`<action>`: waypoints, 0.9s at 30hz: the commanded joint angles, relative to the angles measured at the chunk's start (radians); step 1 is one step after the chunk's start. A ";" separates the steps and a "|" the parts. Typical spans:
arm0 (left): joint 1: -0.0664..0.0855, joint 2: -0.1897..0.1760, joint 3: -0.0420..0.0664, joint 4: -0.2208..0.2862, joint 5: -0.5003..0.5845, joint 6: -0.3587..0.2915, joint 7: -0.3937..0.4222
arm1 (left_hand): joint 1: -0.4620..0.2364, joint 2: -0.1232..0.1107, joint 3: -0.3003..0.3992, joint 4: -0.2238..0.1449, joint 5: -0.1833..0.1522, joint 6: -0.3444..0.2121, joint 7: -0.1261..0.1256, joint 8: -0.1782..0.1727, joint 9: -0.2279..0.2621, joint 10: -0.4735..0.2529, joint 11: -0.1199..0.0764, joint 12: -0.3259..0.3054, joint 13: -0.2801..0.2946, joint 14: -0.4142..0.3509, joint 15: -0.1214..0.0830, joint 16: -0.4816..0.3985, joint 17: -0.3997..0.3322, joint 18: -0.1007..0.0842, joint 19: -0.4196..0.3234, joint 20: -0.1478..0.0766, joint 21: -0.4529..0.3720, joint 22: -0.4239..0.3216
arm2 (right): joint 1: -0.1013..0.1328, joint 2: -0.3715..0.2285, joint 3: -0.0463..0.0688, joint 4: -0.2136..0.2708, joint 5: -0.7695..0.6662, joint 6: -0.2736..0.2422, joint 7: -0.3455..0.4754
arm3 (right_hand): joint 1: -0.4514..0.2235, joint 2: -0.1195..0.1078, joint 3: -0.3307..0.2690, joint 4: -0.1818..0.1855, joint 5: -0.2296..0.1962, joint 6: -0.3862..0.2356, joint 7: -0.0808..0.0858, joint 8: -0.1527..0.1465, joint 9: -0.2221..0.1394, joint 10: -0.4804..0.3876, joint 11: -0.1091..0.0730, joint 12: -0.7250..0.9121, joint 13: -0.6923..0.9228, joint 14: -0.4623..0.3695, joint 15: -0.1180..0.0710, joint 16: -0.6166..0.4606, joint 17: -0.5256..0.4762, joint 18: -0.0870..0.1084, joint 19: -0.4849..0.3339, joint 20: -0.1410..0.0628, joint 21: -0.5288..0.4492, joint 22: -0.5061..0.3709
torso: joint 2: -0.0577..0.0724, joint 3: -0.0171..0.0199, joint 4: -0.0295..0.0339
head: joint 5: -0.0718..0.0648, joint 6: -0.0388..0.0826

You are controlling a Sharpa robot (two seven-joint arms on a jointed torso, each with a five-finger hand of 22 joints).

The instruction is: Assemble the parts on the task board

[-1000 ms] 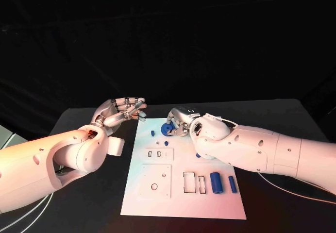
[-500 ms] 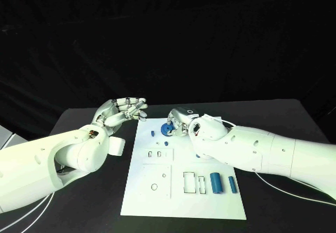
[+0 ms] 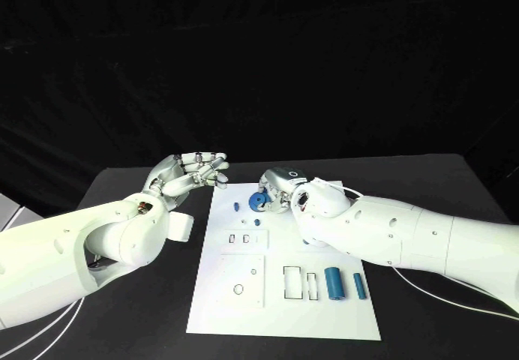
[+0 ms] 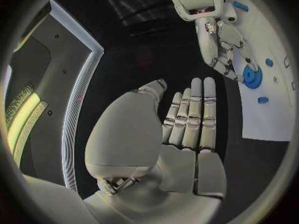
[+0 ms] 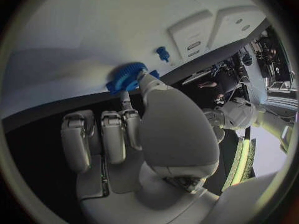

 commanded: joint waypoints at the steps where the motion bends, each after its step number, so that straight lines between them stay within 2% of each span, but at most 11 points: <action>1: 0.001 0.000 0.001 0.002 0.003 0.022 0.001 | 0.002 0.001 0.004 -0.001 -0.003 -0.001 0.015 -0.006 -0.001 -0.009 0.002 -0.005 -0.001 -0.010 0.000 0.006 0.001 0.010 -0.005 0.002 0.007 0.002 | -0.001 -0.002 -0.001 -0.001 0.010 0.017 0.021 | -0.016 -0.006 -0.020 0.006 -0.004 -0.010 -0.001 -0.006 -0.002 0.009 0.010 -0.005 0.162 0.094 0.008 -0.002 0.215 -0.007 0.105 0.006 0.004 0.263 | 0.000 0.0000 -0.0010 | 0.002 -0.001; 3: 0.001 0.000 0.001 0.002 0.003 0.022 0.000 | 0.002 0.001 0.004 -0.001 -0.003 -0.001 0.015 -0.006 -0.001 -0.009 0.002 -0.005 -0.001 -0.010 0.000 0.006 0.001 0.010 -0.005 0.002 0.007 0.002 | -0.001 -0.004 -0.001 -0.001 0.019 0.024 0.027 | -0.059 -0.001 -0.050 0.015 -0.003 -0.012 0.000 -0.010 -0.004 0.010 0.011 -0.004 0.163 0.094 0.010 -0.001 0.215 -0.007 0.105 0.009 0.004 0.263 | 0.000 0.0006 -0.0004 | 0.003 -0.001; 4: 0.001 0.000 0.001 0.002 0.003 0.022 0.000 | 0.002 0.001 0.004 -0.001 -0.003 -0.001 0.015 -0.006 -0.001 -0.009 0.002 -0.005 -0.001 -0.010 0.000 0.006 0.001 0.010 -0.005 0.002 0.007 0.002 | -0.002 -0.005 -0.001 -0.001 0.028 0.034 0.029 | -0.096 0.011 -0.070 0.017 -0.002 -0.010 0.000 -0.011 -0.005 0.011 0.012 -0.003 0.165 0.095 0.010 -0.001 0.217 -0.007 0.105 0.010 0.004 0.263 | 0.000 0.0006 -0.0004 | 0.003 -0.001; 6: 0.001 0.000 0.001 0.002 0.003 0.021 0.000 | 0.000 0.001 0.006 -0.001 -0.004 -0.003 0.016 -0.007 -0.002 -0.012 0.003 -0.005 -0.001 -0.012 0.001 0.006 0.002 0.010 -0.008 0.003 0.009 0.003 | -0.002 -0.006 -0.001 -0.001 0.045 0.053 0.032 | -0.189 0.052 -0.095 0.018 -0.002 -0.005 -0.001 -0.012 -0.006 0.015 0.011 0.001 0.169 0.096 0.010 0.002 0.222 -0.007 0.105 0.010 0.004 0.263 | 0.000 0.0007 -0.0003 | 0.004 -0.002; 10: 0.001 -0.001 0.001 0.002 0.004 0.020 -0.001 | -0.003 0.001 0.006 0.001 -0.004 -0.004 0.017 -0.008 -0.002 -0.013 0.004 -0.005 -0.002 -0.013 0.002 0.006 0.003 0.010 -0.011 0.003 0.011 0.005 | -0.002 -0.008 -0.001 -0.001 0.063 0.073 0.036 | -0.258 0.089 -0.095 0.018 -0.003 0.000 -0.001 -0.013 -0.008 0.020 0.011 0.006 0.173 0.097 0.010 0.003 0.225 -0.007 0.105 0.010 0.004 0.263 | 0.000 0.0003 -0.0008 | 0.004 -0.001; 14: 0.001 -0.001 0.001 0.002 0.004 0.019 -0.003 | -0.006 0.002 0.007 0.003 -0.004 -0.005 0.018 -0.008 -0.002 -0.015 0.004 -0.006 -0.002 -0.014 0.003 0.006 0.004 0.010 -0.013 0.004 0.013 0.006 | -0.003 -0.014 -0.001 0.002 0.076 0.090 0.038 | -0.265 0.107 -0.085 0.015 -0.003 0.015 -0.006 -0.007 -0.006 0.026 0.007 0.014 0.180 0.097 0.008 0.005 0.228 -0.007 0.105 0.009 0.004 0.263 | -0.001 0.0006 0.0000 | 0.004 -0.001; 20: 0.001 -0.001 0.001 0.004 0.004 0.017 -0.007 | -0.013 0.006 0.010 0.006 -0.004 -0.010 0.022 -0.012 -0.004 -0.023 0.007 -0.006 -0.002 -0.016 0.005 0.008 0.007 0.010 -0.019 0.006 0.018 0.009 | -0.004 -0.027 -0.002 0.010 0.080 0.112 0.029 | -0.264 0.115 -0.079 0.014 -0.003 0.018 -0.007 -0.005 -0.006 0.029 0.006 0.016 0.183 0.098 0.006 0.005 0.229 -0.007 0.105 0.008 0.004 0.263 | 0.000 0.0016 -0.0018 | 0.005 -0.002; 24: 0.001 -0.002 0.001 0.003 0.004 0.016 -0.007 | -0.014 0.006 0.011 0.006 -0.004 -0.011 0.022 -0.013 -0.004 -0.025 0.008 -0.006 -0.002 -0.017 0.005 0.008 0.008 0.010 -0.021 0.007 0.019 0.010 | -0.005 -0.037 -0.002 0.019 0.077 0.102 0.025 | -0.264 0.118 -0.077 0.014 -0.003 0.019 -0.008 -0.005 -0.006 0.029 0.005 0.016 0.183 0.098 0.006 0.005 0.229 -0.007 0.105 0.007 0.004 0.263 | -0.001 0.0018 -0.0041 | 0.007 -0.002; 27: 0.001 -0.002 0.001 0.003 0.004 0.016 -0.007 | -0.014 0.006 0.011 0.006 -0.004 -0.011 0.022 -0.013 -0.004 -0.025 0.008 -0.006 -0.002 -0.017 0.005 0.008 0.008 0.010 -0.021 0.007 0.019 0.010 | -0.006 -0.048 -0.002 0.030 0.067 0.075 0.023 | -0.261 0.121 -0.073 0.012 -0.003 0.021 -0.009 -0.004 -0.006 0.031 0.004 0.018 0.184 0.097 0.005 0.005 0.228 -0.007 0.105 0.007 0.004 0.263 | -0.001 0.0018 -0.0026 | 0.006 -0.001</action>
